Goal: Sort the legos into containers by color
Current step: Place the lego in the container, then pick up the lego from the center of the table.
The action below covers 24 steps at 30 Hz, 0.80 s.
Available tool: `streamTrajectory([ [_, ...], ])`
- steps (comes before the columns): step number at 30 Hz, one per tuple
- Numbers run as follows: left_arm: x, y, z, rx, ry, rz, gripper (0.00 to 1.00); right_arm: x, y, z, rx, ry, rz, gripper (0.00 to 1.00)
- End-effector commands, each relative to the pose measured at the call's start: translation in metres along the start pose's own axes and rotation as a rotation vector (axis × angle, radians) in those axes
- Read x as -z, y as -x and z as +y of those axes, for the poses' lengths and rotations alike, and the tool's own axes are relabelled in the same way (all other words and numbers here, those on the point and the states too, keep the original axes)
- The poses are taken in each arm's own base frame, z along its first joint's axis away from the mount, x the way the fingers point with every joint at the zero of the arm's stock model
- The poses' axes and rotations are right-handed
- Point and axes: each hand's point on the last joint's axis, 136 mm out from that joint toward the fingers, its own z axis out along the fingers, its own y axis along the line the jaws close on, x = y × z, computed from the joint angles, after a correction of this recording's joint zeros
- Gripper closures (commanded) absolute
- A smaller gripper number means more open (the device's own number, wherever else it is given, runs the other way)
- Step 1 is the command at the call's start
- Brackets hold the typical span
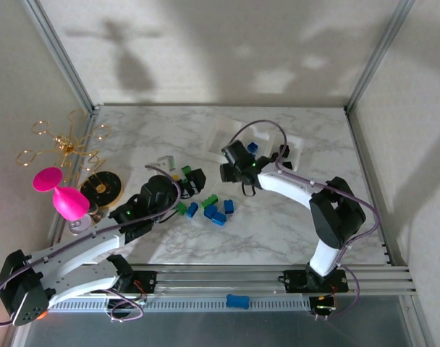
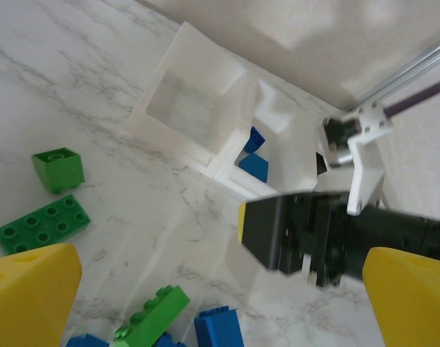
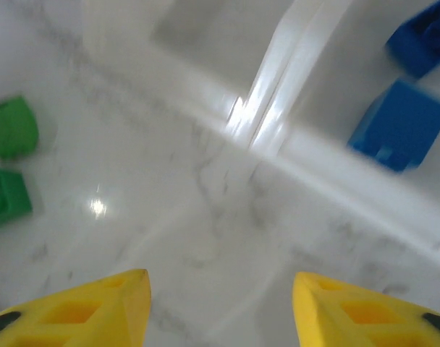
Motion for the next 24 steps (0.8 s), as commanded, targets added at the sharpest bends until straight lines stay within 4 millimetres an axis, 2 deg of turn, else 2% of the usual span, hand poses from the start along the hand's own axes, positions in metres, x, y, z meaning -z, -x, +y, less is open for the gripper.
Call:
streamTrajectory([
  [1,0.006,-0.005,0.021,0.013,0.061,0.0,0.0,0.014,-0.023,0.007,-0.028,-0.026,0.014,0.44],
  [7,0.013,-0.013,0.036,0.029,0.084,0.005,0.0,0.017,-0.064,0.021,-0.047,-0.035,0.053,0.39],
  [13,0.016,-0.023,0.046,0.044,0.095,0.019,0.0,0.009,-0.092,0.033,-0.049,-0.036,0.103,0.37],
  [19,0.019,-0.023,0.051,0.039,0.104,0.012,0.0,-0.002,-0.104,0.027,-0.043,-0.076,0.13,0.39],
  [24,0.017,-0.024,0.05,0.041,0.1,0.013,0.0,-0.009,-0.108,0.025,-0.029,-0.095,0.14,0.46],
])
